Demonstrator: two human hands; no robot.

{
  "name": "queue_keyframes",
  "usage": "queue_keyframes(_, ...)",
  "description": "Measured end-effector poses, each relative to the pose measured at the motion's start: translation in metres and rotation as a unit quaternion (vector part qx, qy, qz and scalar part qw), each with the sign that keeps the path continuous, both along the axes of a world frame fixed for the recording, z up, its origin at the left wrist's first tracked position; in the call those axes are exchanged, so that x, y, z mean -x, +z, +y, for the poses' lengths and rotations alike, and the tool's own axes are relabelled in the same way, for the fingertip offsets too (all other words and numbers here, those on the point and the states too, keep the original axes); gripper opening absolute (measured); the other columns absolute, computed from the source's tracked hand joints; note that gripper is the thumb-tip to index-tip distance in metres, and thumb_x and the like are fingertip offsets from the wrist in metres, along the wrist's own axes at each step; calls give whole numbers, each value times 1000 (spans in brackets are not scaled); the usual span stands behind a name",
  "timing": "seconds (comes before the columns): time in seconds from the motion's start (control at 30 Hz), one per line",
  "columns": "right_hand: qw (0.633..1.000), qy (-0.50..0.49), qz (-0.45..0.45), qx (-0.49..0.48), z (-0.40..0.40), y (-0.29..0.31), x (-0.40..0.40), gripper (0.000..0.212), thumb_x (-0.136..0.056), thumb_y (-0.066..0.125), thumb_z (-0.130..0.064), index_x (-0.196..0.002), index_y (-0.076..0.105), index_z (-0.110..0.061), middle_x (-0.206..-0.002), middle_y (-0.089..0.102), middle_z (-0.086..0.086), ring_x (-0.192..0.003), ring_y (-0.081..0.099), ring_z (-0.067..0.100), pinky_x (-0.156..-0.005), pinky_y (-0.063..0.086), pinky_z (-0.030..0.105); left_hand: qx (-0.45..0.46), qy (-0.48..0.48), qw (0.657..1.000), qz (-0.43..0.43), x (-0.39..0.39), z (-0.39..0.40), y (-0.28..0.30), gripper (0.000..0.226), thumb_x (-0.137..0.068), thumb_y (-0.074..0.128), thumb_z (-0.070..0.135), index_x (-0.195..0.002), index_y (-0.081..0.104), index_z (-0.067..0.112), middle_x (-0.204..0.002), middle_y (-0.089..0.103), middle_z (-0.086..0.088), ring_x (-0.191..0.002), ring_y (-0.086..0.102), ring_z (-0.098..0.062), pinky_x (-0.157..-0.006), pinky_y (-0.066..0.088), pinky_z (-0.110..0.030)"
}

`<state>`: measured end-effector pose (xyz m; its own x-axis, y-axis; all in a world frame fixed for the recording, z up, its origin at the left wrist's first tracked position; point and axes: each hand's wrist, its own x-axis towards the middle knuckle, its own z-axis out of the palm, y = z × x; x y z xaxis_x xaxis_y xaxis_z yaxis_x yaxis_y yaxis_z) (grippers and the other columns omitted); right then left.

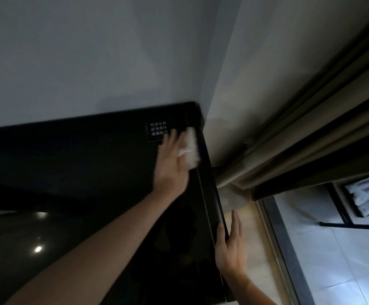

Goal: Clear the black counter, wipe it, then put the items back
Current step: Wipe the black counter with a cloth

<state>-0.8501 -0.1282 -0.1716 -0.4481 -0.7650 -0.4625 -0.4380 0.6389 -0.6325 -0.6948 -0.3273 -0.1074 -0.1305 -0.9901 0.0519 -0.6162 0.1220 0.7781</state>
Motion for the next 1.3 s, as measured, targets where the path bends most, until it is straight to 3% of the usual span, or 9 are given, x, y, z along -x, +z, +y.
queue_keyframes(0.17, 999, 38, -25, 17, 0, 6, 1, 64, -106, 31, -57, -164, 14, -38, -170, 19, -15, -151, 31, 10, -115, 33, 29, -44, 22, 983, -177, -83, 40, -31, 60, -108, 30, 25, -164, 8, 31, -172, -5, 5, -158, -11, -14, -130, 6, -48)
queue_keyframes(0.33, 998, 43, -20, 34, 2, 7, 4, 61, -106, 33, -54, -164, 21, -36, -168, 29, -11, -148, 38, 11, -111, 38, 29, -67, -28, 960, -270, -66, 70, -64, 60, -108, 19, 34, -164, 3, 18, -171, -14, -6, -157, -20, -21, -130, 6, -49)
queue_keyframes(0.6, 998, 46, 12, 40, 2, 1, 3, 60, -106, 32, -54, -162, 27, -34, -165, 36, -8, -147, 41, 14, -111, 41, 34, -101, -50, 972, -206, 70, 59, -47, 62, -103, 20, 35, -161, 26, 15, -172, -2, -15, -158, -12, -33, -129, -3, -47)
queue_keyframes(0.7, 997, 55, 23, 48, 3, -6, 3, 61, -104, 26, -62, -158, 32, -36, -159, 45, -6, -141, 49, 17, -105, 50, 40, -133, -121, 972, -150, 114, 55, -38, 42, -102, 38, 27, -142, 50, 22, -165, 21, -10, -156, 7, -39, -127, 11, -51)
queue_keyframes(0.77, 997, 58, 23, 54, 4, -6, 3, 58, -104, 28, -62, -156, 35, -38, -153, 50, -6, -137, 53, 19, -99, 53, 43, -180, -189, 961, -94, 130, 48, -24, 38, -106, 36, 26, -136, 59, 29, -160, 32, -9, -152, 20, -37, -124, 20, -50)
queue_keyframes(0.87, 996, 61, 40, 46, 3, -1, 1, 58, -106, 30, -57, -159, 33, -34, -157, 47, -3, -139, 52, 20, -102, 50, 41, -193, -192, 962, -32, 134, 40, 5, 43, -110, 30, 28, -143, 58, 28, -169, 20, -12, -157, 9, -33, -129, 7, -49)
queue_keyframes(0.97, 996, 67, 50, 28, 1, 3, 0, 60, -107, 30, -54, -162, 30, -29, -161, 42, -1, -142, 49, 21, -106, 46, 38, -120, -122, 985, -10, 105, 28, 24, 45, -109, 32, 28, -151, 48, 23, -169, 21, -8, -158, 11, -27, -128, 5, -42)
queue_keyframes(1.1, 994, 80, 62, 48, 2, 2, 0, 59, -107, 29, -52, -160, 34, -28, -157, 48, 1, -135, 56, 24, -99, 50, 38, -37, -13, 999, -26, 21, 11, 33, 51, -108, 38, 23, -159, 34, 28, -170, 18, -4, -158, 8, -24, -129, 12, -46)
queue_keyframes(1.3, 992, 89, 76, 49, 2, 1, -1, 58, -107, 29, -50, -161, 34, -27, -154, 51, 2, -131, 59, 26, -99, 53, 41, -62, 28, 977, -202, -101, 33, -16, 65, -103, 25, 33, -165, 6, 29, -172, 7, -4, -159, 0, -26, -129, 12, -49)
